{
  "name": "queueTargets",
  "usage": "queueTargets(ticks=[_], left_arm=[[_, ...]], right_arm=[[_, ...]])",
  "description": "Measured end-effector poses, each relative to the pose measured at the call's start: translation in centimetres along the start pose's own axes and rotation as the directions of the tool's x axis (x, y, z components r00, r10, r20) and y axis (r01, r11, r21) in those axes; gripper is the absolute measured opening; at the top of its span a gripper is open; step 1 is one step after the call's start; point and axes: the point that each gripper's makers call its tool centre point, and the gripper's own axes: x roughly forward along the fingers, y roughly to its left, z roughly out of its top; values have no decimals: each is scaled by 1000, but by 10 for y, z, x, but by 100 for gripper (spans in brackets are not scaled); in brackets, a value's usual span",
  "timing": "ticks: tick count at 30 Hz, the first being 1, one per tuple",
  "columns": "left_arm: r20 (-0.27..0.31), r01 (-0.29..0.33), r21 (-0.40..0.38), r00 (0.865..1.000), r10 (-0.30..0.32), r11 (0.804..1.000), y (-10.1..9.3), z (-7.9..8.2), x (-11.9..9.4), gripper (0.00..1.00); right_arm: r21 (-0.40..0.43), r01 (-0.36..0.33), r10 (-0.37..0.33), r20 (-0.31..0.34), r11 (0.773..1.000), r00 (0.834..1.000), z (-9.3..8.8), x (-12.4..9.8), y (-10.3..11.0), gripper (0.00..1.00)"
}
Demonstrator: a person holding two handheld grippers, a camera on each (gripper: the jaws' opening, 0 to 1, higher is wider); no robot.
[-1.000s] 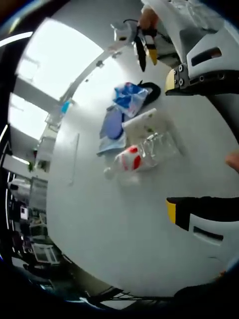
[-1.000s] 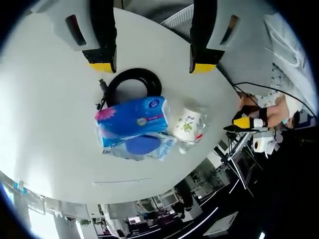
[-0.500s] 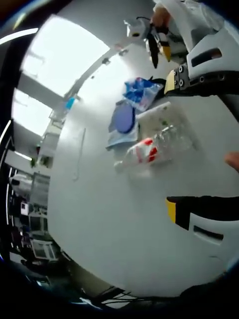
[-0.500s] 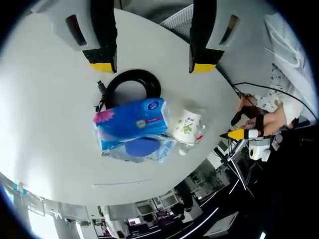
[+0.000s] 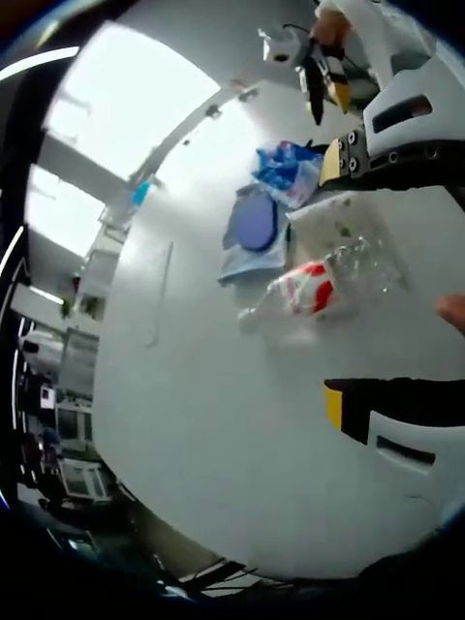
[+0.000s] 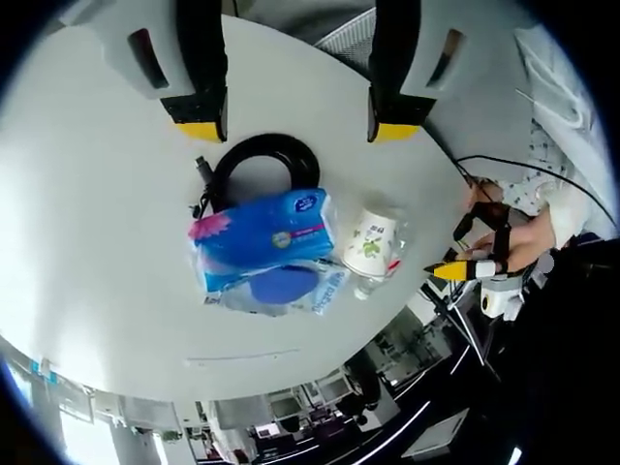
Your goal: Arrange the tabletop items into an orderly group along one side of the table until the central work area is clear of visible clutter.
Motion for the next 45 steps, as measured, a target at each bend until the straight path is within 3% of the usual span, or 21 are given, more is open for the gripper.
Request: queueTargets(ticks=[16, 21, 27, 31, 39, 45], left_arm=[[-9, -10, -37, 1000, 10, 999, 0, 17, 21, 73], [-3, -13, -49, 1000, 13, 999, 2, 21, 26, 73], [-9, -7, -51, 1000, 7, 999, 5, 20, 32, 72], [-25, -4, -43, 1000, 3, 999, 5, 19, 37, 72], [-24, 6, -46, 1000, -7, 999, 1, 21, 43, 73], [-30, 5, -44, 1000, -7, 999, 0, 24, 51, 73]], right_arm=[[36, -4, 4, -2, 999, 1000, -4, -1, 1, 56], [19, -38, 36, 51, 999, 998, 7, -2, 8, 60], [-60, -53, 57, 68, 997, 996, 10, -4, 9, 68], [-145, -63, 80, 116, 987, 990, 19, -9, 10, 77], [-216, -80, 119, 175, 973, 977, 36, -17, 9, 81], [-236, -70, 114, 177, 969, 977, 42, -17, 4, 79]])
